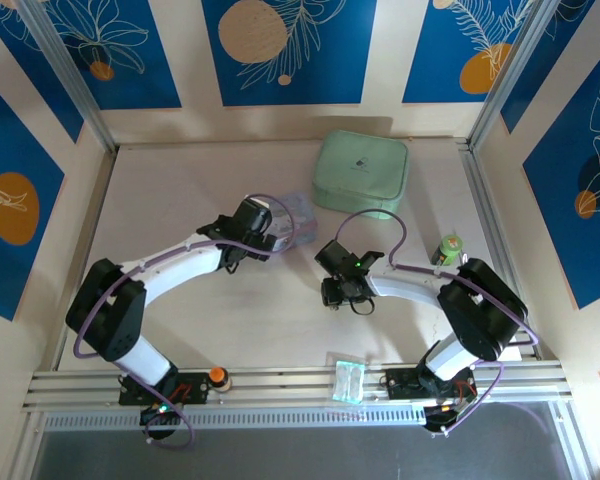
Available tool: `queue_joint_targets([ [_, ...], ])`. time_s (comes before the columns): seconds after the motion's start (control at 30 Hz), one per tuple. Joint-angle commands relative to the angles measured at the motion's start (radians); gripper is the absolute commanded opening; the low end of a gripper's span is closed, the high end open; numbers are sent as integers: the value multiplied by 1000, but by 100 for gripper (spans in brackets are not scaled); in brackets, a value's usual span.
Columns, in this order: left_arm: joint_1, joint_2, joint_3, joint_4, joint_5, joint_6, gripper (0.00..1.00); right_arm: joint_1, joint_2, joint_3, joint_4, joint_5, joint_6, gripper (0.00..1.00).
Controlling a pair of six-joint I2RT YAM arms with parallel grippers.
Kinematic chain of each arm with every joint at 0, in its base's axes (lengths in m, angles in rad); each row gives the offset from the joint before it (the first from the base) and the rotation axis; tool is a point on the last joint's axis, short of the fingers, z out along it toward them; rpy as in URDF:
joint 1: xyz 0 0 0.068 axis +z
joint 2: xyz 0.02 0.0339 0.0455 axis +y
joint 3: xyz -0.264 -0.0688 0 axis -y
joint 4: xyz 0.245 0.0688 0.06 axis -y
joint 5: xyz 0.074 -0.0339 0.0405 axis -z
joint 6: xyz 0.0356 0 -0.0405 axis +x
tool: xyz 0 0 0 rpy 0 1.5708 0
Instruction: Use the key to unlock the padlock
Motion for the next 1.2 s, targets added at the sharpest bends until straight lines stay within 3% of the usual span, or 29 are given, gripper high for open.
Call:
queue_joint_targets([
  [0.0,29,-14,-16,-10,-26,-2,100,-9,-17,-13,-97,-27,-10,55],
  [0.23,61,-128,-17,19,31,-16,100,-14,-91,33,-84,-32,-23,66],
  [0.43,128,-256,-65,118,-17,0,99,-83,-213,69,-30,17,-109,80],
  [0.47,144,-282,-87,142,-44,5,99,-113,-240,68,-5,30,-139,100],
  [0.57,219,-338,-166,237,-51,55,100,-245,-297,47,104,-4,-259,99],
  [0.67,286,-358,-329,500,-22,173,100,-391,-309,45,196,-52,-346,99],
  [0.77,374,-346,-397,573,13,149,100,-521,-294,13,327,-117,-426,100],
  [0.9,410,-322,-470,692,18,213,100,-625,-278,-78,533,-125,-541,100],
  [1.0,461,-281,-496,729,71,175,100,-729,-241,-145,688,-172,-547,100],
  [1.17,550,-155,-594,1040,202,140,100,-796,-105,-185,866,-243,-542,99],
])
